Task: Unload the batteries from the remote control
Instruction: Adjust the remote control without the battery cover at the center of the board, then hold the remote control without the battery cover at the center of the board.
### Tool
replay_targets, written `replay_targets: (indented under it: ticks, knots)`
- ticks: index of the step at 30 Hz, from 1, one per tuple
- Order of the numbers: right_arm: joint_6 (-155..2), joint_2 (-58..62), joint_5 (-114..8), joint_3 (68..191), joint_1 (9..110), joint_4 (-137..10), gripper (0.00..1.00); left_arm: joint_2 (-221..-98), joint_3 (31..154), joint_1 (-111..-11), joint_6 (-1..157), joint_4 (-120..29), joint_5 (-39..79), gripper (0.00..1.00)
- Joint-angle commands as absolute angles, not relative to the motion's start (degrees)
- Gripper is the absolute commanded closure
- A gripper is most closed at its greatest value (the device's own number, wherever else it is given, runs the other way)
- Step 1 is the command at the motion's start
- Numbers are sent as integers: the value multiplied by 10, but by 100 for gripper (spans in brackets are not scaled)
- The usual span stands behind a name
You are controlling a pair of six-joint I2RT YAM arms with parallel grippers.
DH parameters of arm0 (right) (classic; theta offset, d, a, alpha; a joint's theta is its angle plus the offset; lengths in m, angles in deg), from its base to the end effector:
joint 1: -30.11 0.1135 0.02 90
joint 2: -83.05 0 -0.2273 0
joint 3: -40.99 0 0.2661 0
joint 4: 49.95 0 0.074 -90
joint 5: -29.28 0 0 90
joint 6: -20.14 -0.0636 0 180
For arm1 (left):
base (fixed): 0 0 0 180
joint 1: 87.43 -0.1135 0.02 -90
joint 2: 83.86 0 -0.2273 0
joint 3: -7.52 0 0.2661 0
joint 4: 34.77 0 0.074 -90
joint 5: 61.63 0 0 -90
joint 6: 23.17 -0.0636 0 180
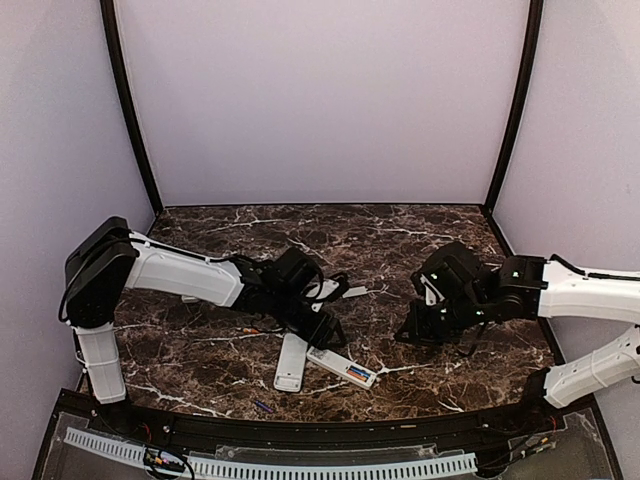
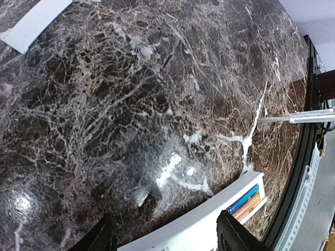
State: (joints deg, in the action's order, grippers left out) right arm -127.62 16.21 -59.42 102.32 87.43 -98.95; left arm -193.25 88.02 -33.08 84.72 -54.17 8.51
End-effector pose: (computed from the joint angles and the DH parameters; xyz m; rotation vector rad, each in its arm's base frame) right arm 0.1475 0.2325 0.1849 0.0006 2.7293 0.7536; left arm 0.2258 -0.3518 0.0994 0.9741 2.4054 -0.9477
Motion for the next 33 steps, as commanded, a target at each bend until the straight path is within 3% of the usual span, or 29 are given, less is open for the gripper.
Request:
replay_targets:
  ticks: [1,33]
  knots:
    - [-1281,179,-605,1013,871,-985,100,-1933,883,-324,817,-585,88,35]
    - [-1289,200,-619,1003,871,-993,100,-1838,792,-258,777,-609,126,34]
